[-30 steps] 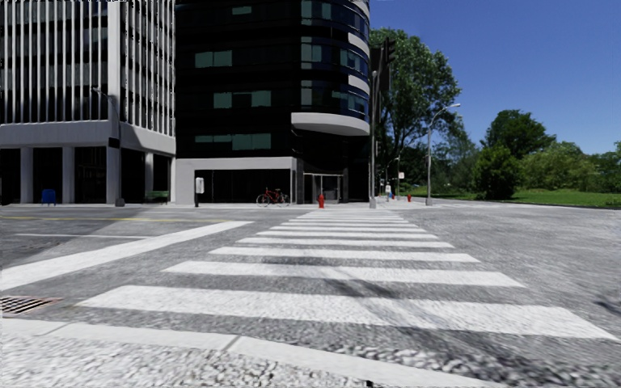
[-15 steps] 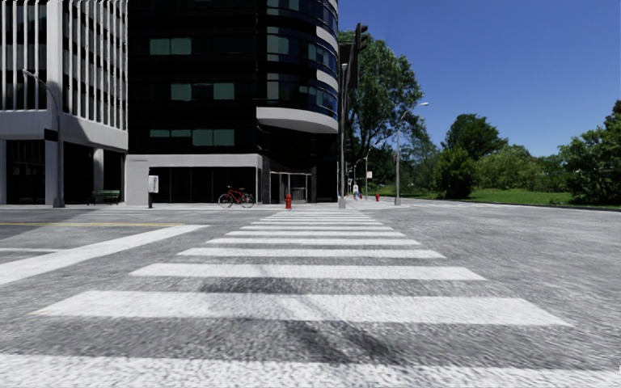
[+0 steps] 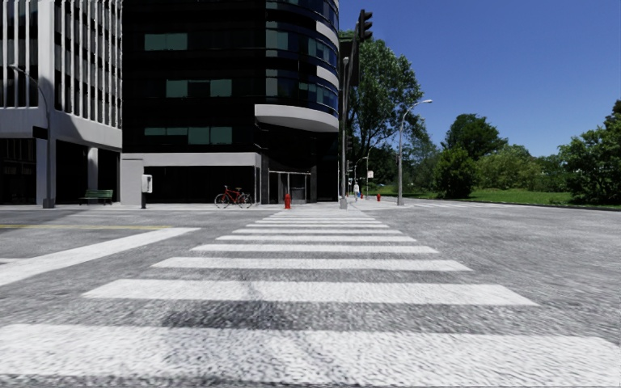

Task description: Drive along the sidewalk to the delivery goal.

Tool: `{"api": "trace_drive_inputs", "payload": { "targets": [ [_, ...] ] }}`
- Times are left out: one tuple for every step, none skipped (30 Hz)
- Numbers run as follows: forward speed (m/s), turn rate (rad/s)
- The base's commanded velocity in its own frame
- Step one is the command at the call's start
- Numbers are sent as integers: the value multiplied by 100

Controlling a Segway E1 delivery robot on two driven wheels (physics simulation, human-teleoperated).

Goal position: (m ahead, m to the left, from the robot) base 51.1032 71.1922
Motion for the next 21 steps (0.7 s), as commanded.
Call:
{"api": "trace_drive_inputs", "payload": {
  "targets": [
    [115,0],
    [116,0],
    [116,0],
    [121,0],
    [124,0],
    [128,0],
    [134,0],
    [134,0],
    [138,0],
    [145,0],
    [148,0],
    [149,0],
    [149,0],
    [150,0],
    [150,0],
    [150,0],
    [150,0],
    [150,0],
    [150,0],
    [150,0],
    [150,0]
  ]
}}
